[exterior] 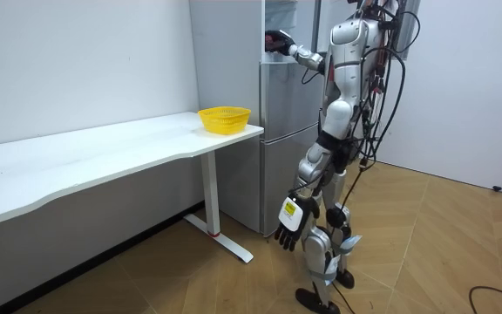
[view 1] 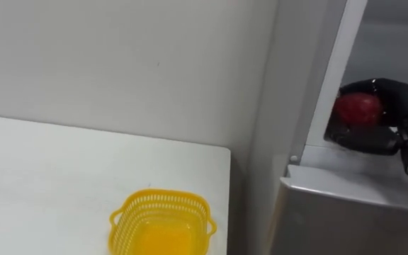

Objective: Retrieve from the upper fridge

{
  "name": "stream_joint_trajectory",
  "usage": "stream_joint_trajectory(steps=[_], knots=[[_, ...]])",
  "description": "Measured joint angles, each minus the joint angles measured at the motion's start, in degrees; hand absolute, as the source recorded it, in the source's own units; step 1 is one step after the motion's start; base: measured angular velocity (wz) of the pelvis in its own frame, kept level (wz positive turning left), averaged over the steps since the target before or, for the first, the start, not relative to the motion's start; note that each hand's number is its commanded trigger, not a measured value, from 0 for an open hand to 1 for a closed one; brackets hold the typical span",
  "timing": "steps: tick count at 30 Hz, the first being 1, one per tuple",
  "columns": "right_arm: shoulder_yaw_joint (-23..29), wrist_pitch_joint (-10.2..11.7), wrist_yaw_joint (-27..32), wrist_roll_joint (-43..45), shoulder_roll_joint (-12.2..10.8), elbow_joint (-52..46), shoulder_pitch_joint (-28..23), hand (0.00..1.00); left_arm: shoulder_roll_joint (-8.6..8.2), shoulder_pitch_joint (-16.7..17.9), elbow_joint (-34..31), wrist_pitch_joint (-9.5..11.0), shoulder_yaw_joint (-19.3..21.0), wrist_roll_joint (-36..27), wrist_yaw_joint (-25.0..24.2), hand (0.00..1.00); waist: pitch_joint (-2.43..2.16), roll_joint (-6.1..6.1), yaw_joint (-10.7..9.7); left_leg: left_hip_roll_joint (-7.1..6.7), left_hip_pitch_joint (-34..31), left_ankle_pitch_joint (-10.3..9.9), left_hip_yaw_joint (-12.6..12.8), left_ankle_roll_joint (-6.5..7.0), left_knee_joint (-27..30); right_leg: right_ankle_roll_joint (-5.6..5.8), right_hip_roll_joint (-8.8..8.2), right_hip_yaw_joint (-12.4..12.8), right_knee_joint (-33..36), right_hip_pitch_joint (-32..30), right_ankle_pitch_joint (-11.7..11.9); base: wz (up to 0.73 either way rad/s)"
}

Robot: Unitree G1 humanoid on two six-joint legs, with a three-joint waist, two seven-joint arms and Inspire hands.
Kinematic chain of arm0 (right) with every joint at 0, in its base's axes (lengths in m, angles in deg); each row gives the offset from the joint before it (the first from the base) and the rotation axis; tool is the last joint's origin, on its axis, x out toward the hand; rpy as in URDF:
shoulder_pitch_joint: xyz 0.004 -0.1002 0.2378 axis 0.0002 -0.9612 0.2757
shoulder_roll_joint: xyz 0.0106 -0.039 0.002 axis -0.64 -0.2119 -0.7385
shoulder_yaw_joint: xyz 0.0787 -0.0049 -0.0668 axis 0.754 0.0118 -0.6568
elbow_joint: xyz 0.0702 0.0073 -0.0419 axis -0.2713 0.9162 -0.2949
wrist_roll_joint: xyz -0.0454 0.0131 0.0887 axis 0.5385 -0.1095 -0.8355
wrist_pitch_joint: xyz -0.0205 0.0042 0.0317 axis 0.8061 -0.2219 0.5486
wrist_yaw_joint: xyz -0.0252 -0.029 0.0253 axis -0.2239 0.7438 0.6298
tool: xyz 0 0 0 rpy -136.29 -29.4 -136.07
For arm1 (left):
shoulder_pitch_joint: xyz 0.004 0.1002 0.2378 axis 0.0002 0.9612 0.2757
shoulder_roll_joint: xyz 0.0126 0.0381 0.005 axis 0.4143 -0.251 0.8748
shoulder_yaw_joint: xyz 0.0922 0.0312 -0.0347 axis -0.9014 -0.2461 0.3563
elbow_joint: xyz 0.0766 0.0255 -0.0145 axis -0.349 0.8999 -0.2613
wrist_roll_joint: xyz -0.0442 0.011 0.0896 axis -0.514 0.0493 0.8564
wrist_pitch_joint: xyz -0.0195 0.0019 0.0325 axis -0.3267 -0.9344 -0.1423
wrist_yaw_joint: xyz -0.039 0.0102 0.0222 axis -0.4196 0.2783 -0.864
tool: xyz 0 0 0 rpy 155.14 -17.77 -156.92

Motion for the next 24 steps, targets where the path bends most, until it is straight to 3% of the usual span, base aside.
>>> stream_joint_trajectory(steps=[6, 9, 13, 19, 24], knots=[[0.01, 1.42, 3.21, 2.36, -3.88, -10.99, -8.32, 1.00, -0.39, 0.13, 1.71, 1.22, -0.91, -0.11, 1.22, 0.00, 0.44, 0.89, -1.82, -0.04, -0.12, 0.00, 0.94, 0.00, -0.03, 0.00, -0.05, 0.58, 0.00, -0.39, 0.00, -0.06], [-0.19, 1.43, 4.68, 4.94, -6.09, -15.16, -12.74, 1.00, -0.68, 0.14, 1.78, 1.49, -0.91, -0.20, 2.08, 0.00, 0.31, 1.18, -2.80, -0.04, -0.25, 0.00, 1.10, 0.00, -0.02, 0.00, -0.08, 0.64, 0.09, -0.65, 0.00, -0.01], [-0.08, 2.23, 7.58, 7.42, -6.40, -18.03, -14.20, 1.00, -1.45, 0.02, 2.72, 2.57, -0.72, -0.07, 2.10, 0.00, 0.03, 1.61, -3.19, 0.10, -0.44, 0.00, 1.84, 0.01, -0.04, 0.00, -0.03, 1.25, 0.76, -1.44, -0.01, -0.10], [-0.15, 5.74, 13.84, 12.48, -7.88, -25.18, -14.36, 1.00, -2.27, -0.91, 5.96, 4.37, -0.91, -0.13, 2.17, 0.00, -0.22, 1.38, -3.33, 0.22, 0.07, -0.01, 2.69, 0.02, -0.55, -0.02, 0.13, 2.18, 1.02, -1.59, -0.02, -0.07], [-0.91, 10.34, 17.72, 21.96, -9.22, -31.10, -14.25, 1.00, -2.30, -1.01, 6.50, 5.28, -1.15, -0.19, 2.22, 0.00, -0.36, 0.95, -2.76, 0.23, -0.02, -0.01, 2.72, 0.02, -0.44, -0.01, 0.14, 2.13, 1.02, -1.69, -0.01, 0.00]])
